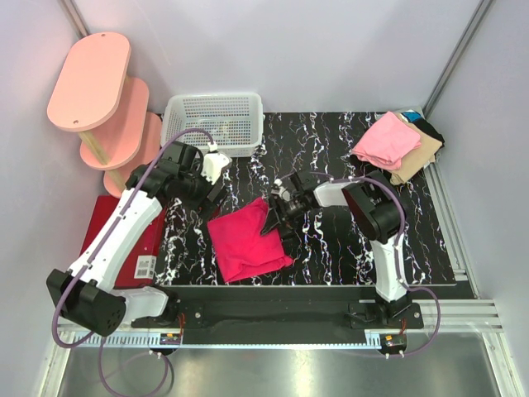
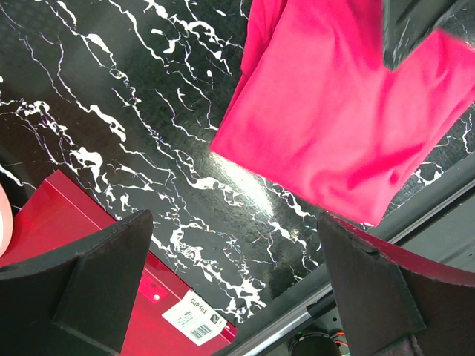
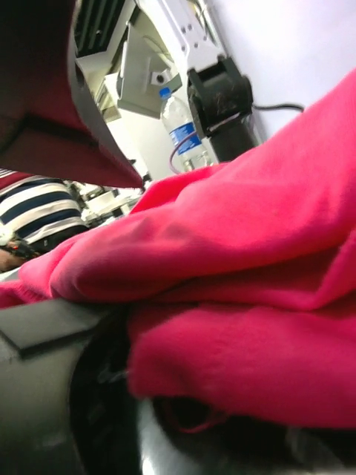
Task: Fold and stack the t-shirts
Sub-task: Put the neatly folded tshirt into the corner of the board with the right arm
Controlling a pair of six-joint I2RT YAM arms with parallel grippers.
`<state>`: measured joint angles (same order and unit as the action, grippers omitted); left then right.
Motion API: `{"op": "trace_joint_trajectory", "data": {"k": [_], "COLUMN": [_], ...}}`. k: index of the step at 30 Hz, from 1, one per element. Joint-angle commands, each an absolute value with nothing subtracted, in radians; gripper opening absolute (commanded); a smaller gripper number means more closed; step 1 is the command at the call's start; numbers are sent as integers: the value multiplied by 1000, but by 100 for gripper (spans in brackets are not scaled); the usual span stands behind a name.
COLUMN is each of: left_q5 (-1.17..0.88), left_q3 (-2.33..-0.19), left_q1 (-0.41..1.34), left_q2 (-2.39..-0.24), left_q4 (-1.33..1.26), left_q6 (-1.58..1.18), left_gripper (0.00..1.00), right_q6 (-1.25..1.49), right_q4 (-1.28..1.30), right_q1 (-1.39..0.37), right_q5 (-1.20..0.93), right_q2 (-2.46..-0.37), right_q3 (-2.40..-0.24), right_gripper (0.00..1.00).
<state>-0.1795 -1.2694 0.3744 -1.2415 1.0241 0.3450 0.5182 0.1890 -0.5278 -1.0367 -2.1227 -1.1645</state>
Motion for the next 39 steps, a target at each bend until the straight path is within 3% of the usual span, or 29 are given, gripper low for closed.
{"op": "trace_joint_trajectory", "data": {"k": [1,5,8,9,13,14,25,39], "left_q5": [-184,-167,-156,-150,-135,-127,-81,-58], "left_q3": [-1319,-1315,-1296,-1292,-1279,-1278,-1249,-1183], "left_q1": [371,371,371,371,371,371,371,338], "left_q2": [-1232,-1223,-1212,-1207,-1190,-1186,-1140,-1086], "left_q4": [1019,1026,1028,1029,1029,1029,1043,1049], "left_q6": [359,362,365,368,374,376,394,433], "left_gripper": [99,99,99,99,99,99,99,99], "right_q6": [422,426,446,460,472,474,485,578], "right_q4": [293,342,344,344,342,341,296,342], "right_q1": [-624,-664,-681,-687,-698,-698,-700,-276], "right_q5": [-651,-548,-483,-467,-431,-430,-407,-342], "right_q2": [-2250,-2290,-2296,-2301,-2313,-2316,-2229,-1922], "right_q3": [-1150,-1201,-1209,-1210,-1213,-1213,-1224,-1288], "right_gripper": [62,58,48,43,5,1,0,0]}}
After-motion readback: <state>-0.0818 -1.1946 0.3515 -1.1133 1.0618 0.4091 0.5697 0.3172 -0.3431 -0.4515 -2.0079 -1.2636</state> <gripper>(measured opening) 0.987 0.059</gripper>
